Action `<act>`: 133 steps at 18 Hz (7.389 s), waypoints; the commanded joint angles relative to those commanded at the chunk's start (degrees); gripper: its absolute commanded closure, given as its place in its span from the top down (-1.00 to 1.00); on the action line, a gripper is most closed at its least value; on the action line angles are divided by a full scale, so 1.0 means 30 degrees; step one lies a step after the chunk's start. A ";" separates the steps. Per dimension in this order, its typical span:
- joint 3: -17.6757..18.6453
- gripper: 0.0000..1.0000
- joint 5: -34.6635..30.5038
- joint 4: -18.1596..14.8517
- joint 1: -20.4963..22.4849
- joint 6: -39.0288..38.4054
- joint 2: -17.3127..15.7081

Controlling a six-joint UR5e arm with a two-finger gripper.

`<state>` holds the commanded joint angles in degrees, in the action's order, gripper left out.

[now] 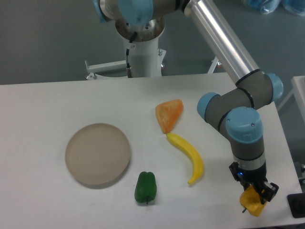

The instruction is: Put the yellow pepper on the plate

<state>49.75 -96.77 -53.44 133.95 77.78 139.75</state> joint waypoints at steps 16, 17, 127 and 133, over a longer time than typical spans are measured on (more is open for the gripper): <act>0.1462 -0.18 0.0818 -0.2191 0.0000 -0.0527 -0.2954; 0.1784 -0.18 0.0995 -0.2719 0.0000 -0.0527 -0.3481; 1.0811 1.00 0.3311 0.1172 0.2695 -0.4863 -0.8672; 1.0898 1.00 0.3311 0.1172 0.2695 -0.4600 -0.8819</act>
<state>82.44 -86.84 -49.92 142.03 63.98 113.29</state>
